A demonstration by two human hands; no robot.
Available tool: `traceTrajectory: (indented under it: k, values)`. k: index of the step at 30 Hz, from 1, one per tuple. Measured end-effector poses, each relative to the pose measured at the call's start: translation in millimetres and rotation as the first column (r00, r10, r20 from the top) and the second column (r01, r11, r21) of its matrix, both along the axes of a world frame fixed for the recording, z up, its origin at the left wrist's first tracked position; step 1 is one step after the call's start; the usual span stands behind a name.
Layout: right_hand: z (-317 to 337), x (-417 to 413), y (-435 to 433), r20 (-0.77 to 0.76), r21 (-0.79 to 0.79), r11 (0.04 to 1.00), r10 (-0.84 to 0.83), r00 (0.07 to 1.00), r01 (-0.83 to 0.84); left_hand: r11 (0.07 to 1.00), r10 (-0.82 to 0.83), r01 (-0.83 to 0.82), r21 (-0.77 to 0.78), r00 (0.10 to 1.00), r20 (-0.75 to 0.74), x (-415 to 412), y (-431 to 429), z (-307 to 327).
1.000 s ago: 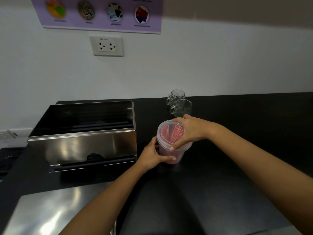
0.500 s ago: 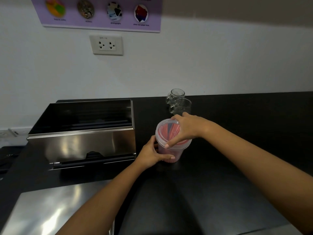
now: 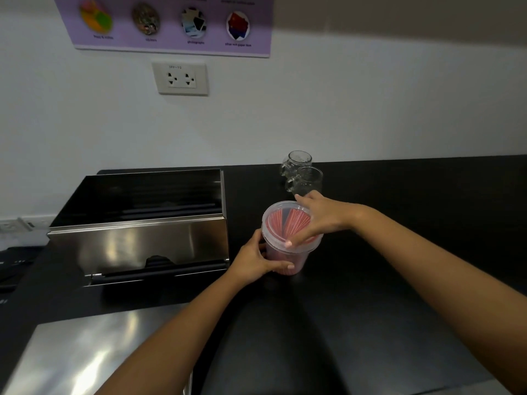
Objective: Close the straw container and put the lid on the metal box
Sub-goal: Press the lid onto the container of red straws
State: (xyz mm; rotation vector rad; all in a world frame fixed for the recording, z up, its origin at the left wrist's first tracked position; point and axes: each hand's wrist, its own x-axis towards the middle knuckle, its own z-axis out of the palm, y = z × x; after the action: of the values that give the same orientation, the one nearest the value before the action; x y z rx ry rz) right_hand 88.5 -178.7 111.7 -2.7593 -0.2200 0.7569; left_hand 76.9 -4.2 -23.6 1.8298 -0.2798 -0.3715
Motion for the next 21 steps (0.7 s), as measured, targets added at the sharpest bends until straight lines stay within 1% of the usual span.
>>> traceTrajectory:
  k: [2, 3, 7, 10, 13, 16, 19, 21]
  values:
    - [-2, 0, -4, -0.052, 0.090, 0.996, 0.027, 0.998, -0.023, 1.000, -0.002, 0.002, 0.006, 1.000, 0.014, 0, 0, 0]
    - [-4, 0, -6, -0.049, 0.117, 0.993, 0.034, 0.998, -0.028, 1.000, -0.005, 0.004, 0.011, 1.000, 0.024, 0, 0, 0]
    - [-11, -3, -8, 0.061, 0.163, 0.986, 0.012, 0.998, -0.022, 1.000, 0.005, -0.005, 0.012, 1.000, 0.025, 0, 0, -1]
    - [-14, -7, -7, 0.121, 0.133, 0.991, 0.008, 0.993, -0.024, 1.000, 0.010, -0.011, 0.010, 1.000, 0.019, -1, 0, -1]
    - [-13, -9, -4, 0.167, 0.057, 0.998, 0.027, 0.986, -0.037, 1.000, 0.006, -0.006, 0.014, 1.000, 0.019, -1, 0, -1]
    - [-11, -9, -4, 0.175, 0.019, 0.998, 0.054, 0.983, -0.059, 1.000, 0.011, -0.011, 0.013, 1.000, 0.014, -1, 0, -1]
    - [-13, -8, -6, 0.158, 0.051, 0.993, 0.094, 0.983, -0.103, 1.000, 0.007, -0.007, 0.019, 1.000, 0.017, -1, 0, 0]
    - [-14, -8, -6, 0.178, 0.082, 0.989, 0.107, 0.978, -0.123, 1.000, 0.007, -0.007, 0.014, 1.000, 0.014, -2, 0, 0]
